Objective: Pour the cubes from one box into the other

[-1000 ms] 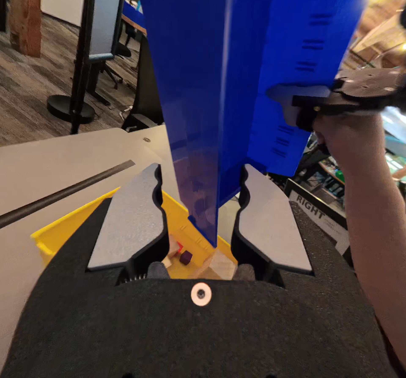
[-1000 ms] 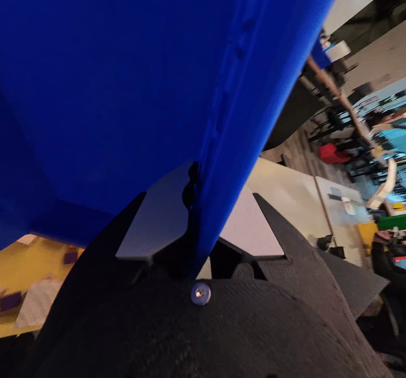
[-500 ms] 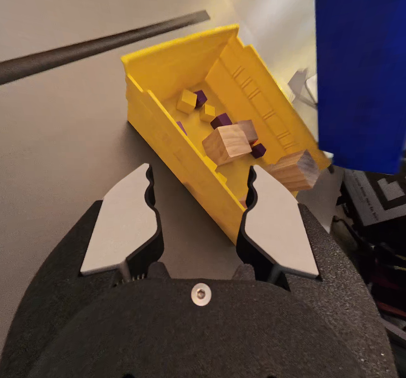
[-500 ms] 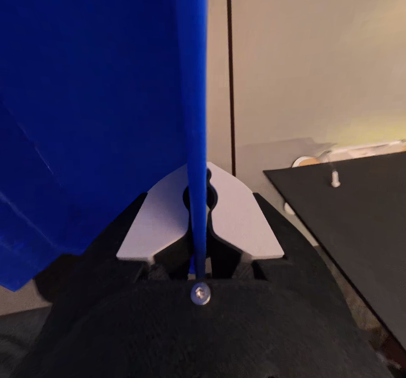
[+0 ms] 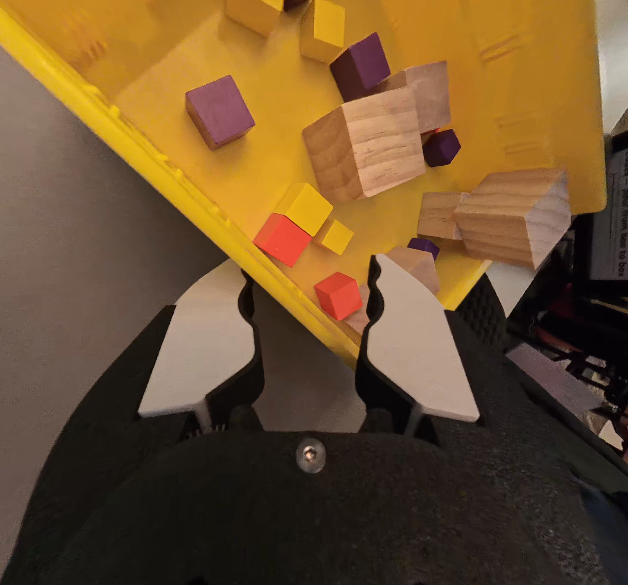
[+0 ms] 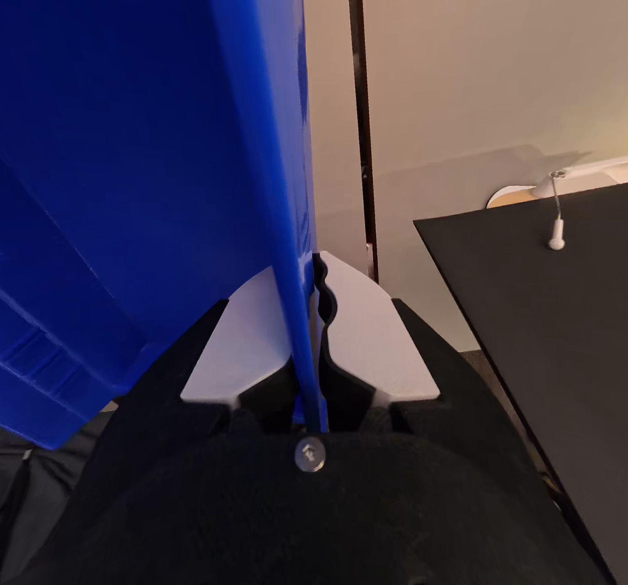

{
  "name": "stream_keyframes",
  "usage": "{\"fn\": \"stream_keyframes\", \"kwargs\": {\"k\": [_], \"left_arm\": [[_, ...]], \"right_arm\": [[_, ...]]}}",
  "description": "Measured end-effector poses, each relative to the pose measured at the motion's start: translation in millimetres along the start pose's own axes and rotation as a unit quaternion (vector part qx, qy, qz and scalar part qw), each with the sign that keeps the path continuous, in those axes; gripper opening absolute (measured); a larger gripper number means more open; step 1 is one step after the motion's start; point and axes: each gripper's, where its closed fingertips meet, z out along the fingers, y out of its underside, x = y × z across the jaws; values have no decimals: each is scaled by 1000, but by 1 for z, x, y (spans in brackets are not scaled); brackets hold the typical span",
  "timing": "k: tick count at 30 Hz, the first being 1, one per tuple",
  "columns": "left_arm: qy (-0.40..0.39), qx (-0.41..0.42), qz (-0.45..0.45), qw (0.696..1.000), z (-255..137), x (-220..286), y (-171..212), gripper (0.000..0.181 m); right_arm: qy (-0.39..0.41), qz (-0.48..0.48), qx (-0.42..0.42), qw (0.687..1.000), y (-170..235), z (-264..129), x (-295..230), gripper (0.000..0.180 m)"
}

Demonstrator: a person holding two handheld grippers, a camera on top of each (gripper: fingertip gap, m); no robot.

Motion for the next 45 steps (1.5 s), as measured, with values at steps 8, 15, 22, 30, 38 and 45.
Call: {"fn": "stream_keyframes", "kwargs": {"k": [8,15,22,30,38,45], "left_arm": [[-48,25,-9,998,-29,-54,12,35],[-127,39,-10,991,-83,-141,59,9],[-138,75,-82,984,-148,-219,130,8],[-178,119,-166,963,-217,-295,218,9],[-175,150,-187,955,-241,-316,259,12],[-149,189,-204,949,-247,-313,270,21]], "right_arm": [[-30,5,-75,997,20,86,-20,6],[-93,5,-99,991,24,144,-72,6],[-128,-23,-104,986,17,172,-138,6],[-118,-59,-137,982,26,187,-193,6],[-122,-36,-130,983,31,185,-207,10],[-118,-50,-20,992,9,168,-203,14]]}}
